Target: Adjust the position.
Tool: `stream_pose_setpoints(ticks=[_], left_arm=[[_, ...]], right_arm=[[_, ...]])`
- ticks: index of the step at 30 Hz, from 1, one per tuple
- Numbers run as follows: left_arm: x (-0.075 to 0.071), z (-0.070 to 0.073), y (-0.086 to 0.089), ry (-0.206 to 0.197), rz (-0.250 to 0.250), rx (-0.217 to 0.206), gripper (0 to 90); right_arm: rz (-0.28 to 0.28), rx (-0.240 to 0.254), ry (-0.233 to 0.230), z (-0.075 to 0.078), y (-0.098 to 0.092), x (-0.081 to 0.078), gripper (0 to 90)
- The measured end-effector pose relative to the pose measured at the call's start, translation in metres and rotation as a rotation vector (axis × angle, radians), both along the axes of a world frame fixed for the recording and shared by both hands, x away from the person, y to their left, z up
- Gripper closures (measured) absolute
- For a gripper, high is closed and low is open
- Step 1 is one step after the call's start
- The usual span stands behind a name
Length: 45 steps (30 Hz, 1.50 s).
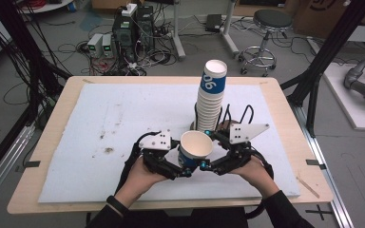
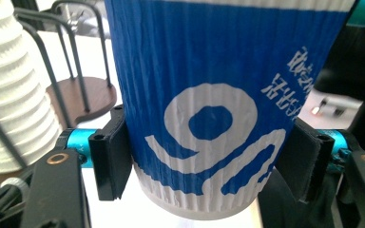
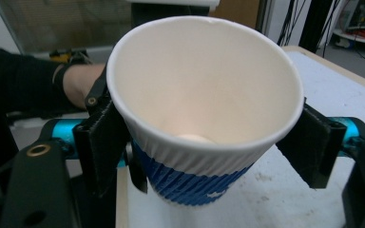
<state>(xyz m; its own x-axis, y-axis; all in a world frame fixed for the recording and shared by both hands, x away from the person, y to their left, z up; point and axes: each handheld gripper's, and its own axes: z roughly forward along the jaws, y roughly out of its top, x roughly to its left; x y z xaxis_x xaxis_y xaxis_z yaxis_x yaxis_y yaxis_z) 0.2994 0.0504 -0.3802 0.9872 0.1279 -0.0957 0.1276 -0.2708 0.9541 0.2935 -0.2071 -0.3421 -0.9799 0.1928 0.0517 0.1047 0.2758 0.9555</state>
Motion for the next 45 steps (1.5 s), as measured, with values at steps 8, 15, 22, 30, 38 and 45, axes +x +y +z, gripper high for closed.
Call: stream_pose_setpoints(ticks=[8,15,22,30,38,45], left_arm=[[-0.001,-0.003,0.0,-0.005,-0.007,-0.086,29.6],[-0.002,-0.003,-0.003,-0.001,-0.014,-0.089,29.4],[-0.004,0.003,-0.004,-0.008,0.006,-0.108,18.4],[-0.005,0.011,-0.001,-0.008,0.014,-0.152,16.3],[-0.004,0.013,0.001,-0.013,0.015,-0.163,17.4],[-0.005,0.013,0.001,-0.014,0.005,-0.166,24.9]], right_arm=[[0.02,0.109,0.077,0.0,0.002,0.001,19.0],[0.018,0.128,0.055,0.0,0.005,0.0,20.6],[0.018,0.136,0.036,0.0,0.005,-0.002,23.1],[0.021,0.137,0.023,-0.001,0.008,-0.003,23.3],[0.027,0.133,0.03,-0.003,0.011,-0.003,23.3],[0.027,0.137,0.025,-0.003,0.013,-0.003,23.3]])
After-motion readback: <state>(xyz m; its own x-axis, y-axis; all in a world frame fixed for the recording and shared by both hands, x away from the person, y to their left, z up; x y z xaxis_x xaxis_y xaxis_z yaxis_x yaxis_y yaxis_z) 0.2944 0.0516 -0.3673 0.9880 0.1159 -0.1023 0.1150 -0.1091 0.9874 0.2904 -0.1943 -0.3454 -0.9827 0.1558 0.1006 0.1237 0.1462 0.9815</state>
